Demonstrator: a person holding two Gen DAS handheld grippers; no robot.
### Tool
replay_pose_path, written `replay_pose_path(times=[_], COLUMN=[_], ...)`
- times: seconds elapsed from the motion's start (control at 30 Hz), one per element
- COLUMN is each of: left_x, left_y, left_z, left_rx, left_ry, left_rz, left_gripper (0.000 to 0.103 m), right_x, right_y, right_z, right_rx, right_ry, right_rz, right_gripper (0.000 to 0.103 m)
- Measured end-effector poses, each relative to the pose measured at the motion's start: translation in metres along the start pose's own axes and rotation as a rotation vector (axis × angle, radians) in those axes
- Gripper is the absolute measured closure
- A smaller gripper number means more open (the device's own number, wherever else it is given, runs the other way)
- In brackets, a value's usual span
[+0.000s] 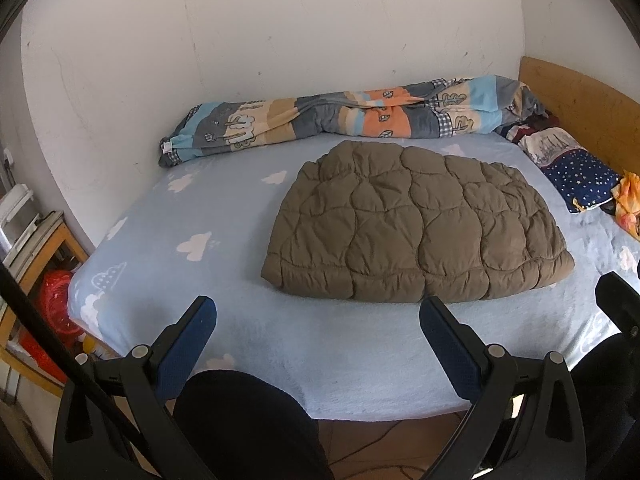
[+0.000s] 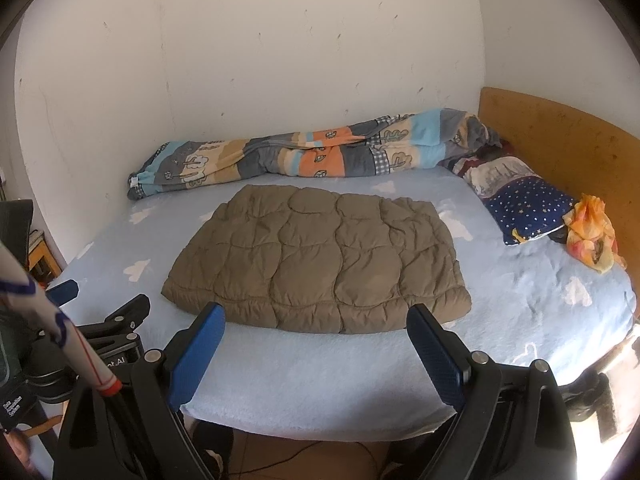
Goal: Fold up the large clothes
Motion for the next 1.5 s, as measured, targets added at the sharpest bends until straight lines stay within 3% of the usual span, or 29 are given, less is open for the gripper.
replay_pose_path(times=[1.5], left_x=[0.0054], left_y=[0.0017], left_z=[0.0042], left_rx=[0.0], left_ry=[-0.02], left_rz=[0.015], left_gripper=[0.002], right_x=[0.0095], right_y=[-0.0006], right_z=[0.0087], right_rx=[0.01], right_ry=[-0.032], right_rz=[0.003], right_gripper=[0.008])
Point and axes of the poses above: each gripper's, at about its wrist camera, not at the fingertips, and x roughly the way its jaws point, y to its right, z to its underside, the point moved 3 cm from there along x, roughly the way its jaws point, and after that the axes turned 8 degrees about y, right-handed, at the moved point
